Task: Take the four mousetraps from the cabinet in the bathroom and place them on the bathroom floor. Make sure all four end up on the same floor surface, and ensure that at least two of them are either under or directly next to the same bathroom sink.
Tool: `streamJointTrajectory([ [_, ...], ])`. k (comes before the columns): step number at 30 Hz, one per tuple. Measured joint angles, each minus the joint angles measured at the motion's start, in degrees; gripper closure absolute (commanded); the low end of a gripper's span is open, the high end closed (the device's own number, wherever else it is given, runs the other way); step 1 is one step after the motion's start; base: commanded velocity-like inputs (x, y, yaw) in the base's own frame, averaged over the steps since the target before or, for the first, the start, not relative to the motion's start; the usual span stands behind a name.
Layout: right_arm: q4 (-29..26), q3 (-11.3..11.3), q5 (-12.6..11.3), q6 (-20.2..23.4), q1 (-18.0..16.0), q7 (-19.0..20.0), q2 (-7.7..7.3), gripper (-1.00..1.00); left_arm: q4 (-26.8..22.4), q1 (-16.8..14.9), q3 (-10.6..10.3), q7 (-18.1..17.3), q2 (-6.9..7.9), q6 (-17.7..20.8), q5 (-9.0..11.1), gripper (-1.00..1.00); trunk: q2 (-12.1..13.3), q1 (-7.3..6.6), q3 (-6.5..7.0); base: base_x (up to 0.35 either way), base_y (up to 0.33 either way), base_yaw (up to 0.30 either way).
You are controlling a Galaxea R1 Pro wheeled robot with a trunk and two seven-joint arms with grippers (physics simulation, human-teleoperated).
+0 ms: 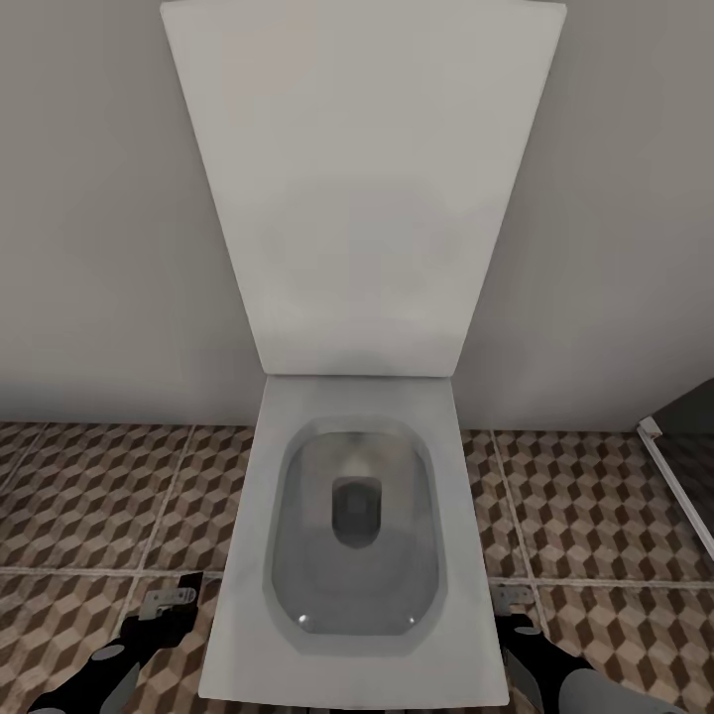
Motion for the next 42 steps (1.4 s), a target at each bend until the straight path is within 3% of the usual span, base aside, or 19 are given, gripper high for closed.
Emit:
streamJointTrajectory([
  [15, 0.03, -0.12, -0.08, -0.36, 0.0, -0.3, -0.26, 1.0, 0.0, 0.02, -0.02, 0.0, 0.0, 0.0, 0.0, 1.0, 0.0, 0.0, 0.0, 0.0, 0.0, 0.0],
  [24, 0.01, -0.25, -0.17, -0.67, 0.0, -0.6, -1.67, 1.0, 0.0, 0.03, -0.05, 0.0, 0.0, 0.0, 0.0, 1.0, 0.0, 0.0, 0.0, 0.0, 0.0, 0.0],
  [42, 1.47, -0.33, -0.18, -0.79, 0.0, -0.65, -1.38, 1.0, 0.0, 0.01, -0.07, 0.0, -0.08, 0.0, 0.0, 1.0, 0.0, 0.0, 0.0, 0.0, 0.0, 0.0],
])
